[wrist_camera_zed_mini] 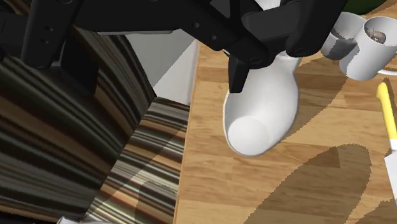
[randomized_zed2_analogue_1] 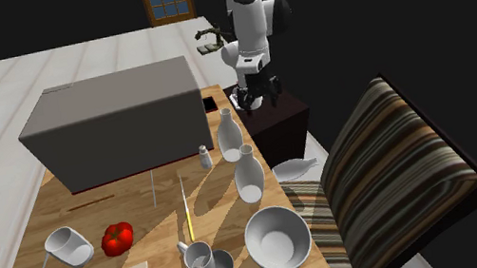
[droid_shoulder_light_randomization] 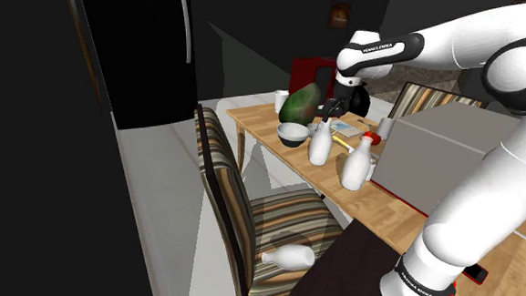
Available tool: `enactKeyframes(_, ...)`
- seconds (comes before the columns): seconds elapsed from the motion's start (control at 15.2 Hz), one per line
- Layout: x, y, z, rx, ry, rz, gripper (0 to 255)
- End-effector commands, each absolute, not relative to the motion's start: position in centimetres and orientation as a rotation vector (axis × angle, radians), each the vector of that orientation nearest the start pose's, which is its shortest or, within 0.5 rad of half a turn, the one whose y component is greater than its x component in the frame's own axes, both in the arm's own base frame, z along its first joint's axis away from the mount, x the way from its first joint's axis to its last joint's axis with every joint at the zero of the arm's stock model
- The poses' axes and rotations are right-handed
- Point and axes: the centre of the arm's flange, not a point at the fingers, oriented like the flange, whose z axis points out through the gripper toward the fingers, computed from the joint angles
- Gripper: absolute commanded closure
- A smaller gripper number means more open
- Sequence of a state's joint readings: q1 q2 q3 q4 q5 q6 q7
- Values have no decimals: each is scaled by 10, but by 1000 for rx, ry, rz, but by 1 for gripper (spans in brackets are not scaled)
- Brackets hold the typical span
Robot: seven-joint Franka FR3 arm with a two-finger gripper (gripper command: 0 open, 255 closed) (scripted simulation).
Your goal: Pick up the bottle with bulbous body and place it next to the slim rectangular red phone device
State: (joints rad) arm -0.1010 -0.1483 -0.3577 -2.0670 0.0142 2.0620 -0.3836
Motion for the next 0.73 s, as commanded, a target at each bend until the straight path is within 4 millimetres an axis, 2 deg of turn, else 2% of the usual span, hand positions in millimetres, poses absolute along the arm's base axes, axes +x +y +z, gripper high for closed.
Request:
enactKeyframes(0.0, 482, -263, 498, -3130, 129, -235, 0)
enactKeyframes(0.53, 527, -348, 461, -3143, 143, -242, 0)
enactKeyframes(0.66, 529, -350, 455, -3143, 144, -242, 0)
